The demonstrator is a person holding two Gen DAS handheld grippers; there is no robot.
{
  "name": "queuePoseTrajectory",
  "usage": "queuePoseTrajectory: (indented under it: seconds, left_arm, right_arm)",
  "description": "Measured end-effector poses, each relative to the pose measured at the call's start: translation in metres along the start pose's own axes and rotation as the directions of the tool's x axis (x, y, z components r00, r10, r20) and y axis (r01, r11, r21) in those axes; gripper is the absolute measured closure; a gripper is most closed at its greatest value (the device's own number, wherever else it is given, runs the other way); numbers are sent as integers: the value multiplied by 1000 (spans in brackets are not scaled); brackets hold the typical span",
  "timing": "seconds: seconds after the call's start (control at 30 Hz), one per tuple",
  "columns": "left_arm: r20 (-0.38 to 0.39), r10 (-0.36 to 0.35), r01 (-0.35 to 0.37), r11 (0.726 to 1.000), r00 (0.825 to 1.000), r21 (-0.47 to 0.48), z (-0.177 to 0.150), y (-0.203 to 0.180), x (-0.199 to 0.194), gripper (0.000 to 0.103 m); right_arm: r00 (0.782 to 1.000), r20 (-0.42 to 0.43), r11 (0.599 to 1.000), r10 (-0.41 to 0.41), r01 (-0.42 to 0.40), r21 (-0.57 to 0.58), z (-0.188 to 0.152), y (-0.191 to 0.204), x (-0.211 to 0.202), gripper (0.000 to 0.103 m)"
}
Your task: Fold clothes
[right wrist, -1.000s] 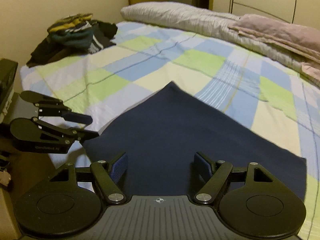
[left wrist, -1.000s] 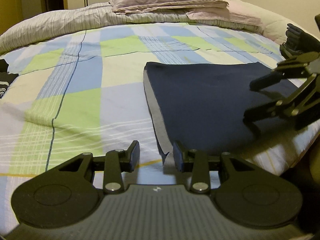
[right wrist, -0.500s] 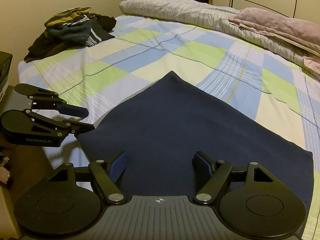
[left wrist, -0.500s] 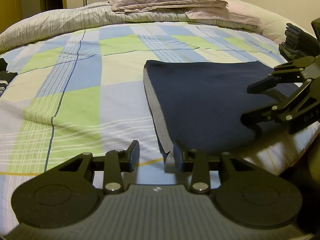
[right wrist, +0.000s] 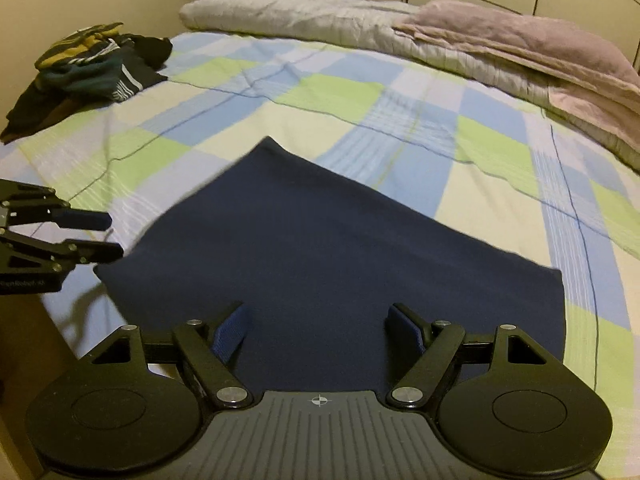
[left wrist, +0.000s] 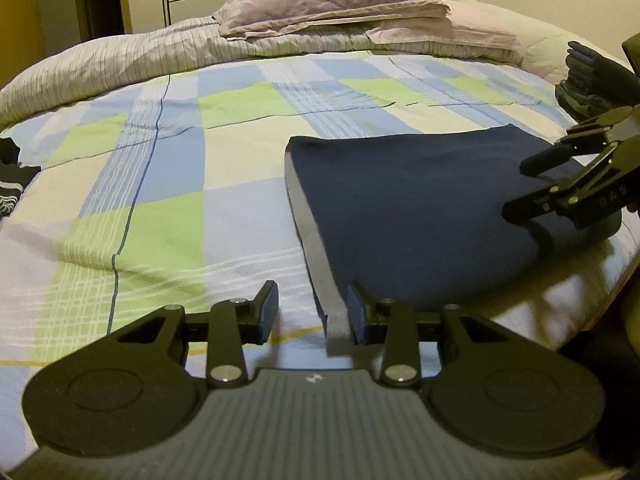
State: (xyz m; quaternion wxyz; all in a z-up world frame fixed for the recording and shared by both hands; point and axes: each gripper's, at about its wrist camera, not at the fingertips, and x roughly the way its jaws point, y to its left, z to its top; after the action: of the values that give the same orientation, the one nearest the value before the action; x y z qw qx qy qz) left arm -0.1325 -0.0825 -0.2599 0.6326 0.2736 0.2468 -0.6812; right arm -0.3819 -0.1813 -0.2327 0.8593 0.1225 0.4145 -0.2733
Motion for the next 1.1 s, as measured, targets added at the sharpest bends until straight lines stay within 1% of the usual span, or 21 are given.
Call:
queuePoseTrajectory:
  seconds: [0.17, 0.57, 0.73, 0.87, 0.93, 1.0, 1.07, 1.1]
  left_arm:
    - [4, 9, -9, 1000, 1000, 20, 3, -7, -3, 70]
    - [-8, 11, -11, 998, 1000, 62, 12, -23, -1, 70]
    - [-16, -11, 12, 996, 1000, 94, 18, -30, 6, 70]
    - [-6, -60, 61, 991, 998, 121, 31, -40, 13, 70]
    - [-1, -104, 103, 985, 995, 141, 39, -51, 17, 70]
    - [-3, -146, 145, 974, 989, 175, 46, -67, 24, 69]
    - [-9, -188, 185, 959, 982, 213, 53, -86, 32, 69]
    - [-12, -208, 205, 951, 978, 232, 57, -95, 36, 69]
  right_arm:
    - [1000, 1, 1000, -2, 2, -2, -4, 0, -2, 27]
    - [999, 34, 999, 35, -35, 16, -17, -11, -4, 27]
    - [998, 35, 998, 50, -51, 21, -28, -19, -13, 27]
    - [993, 60, 989, 101, -107, 104, -38, -43, -33, 27]
    - [992, 98, 979, 80, -97, 181, -47, -60, -49, 27]
    - [991, 133, 965, 36, -69, 253, -59, -78, -63, 27]
    - [993, 118, 955, -31, -5, 296, -74, -93, -68, 27]
    - [994, 94, 951, -57, 26, 308, -81, -98, -68, 27]
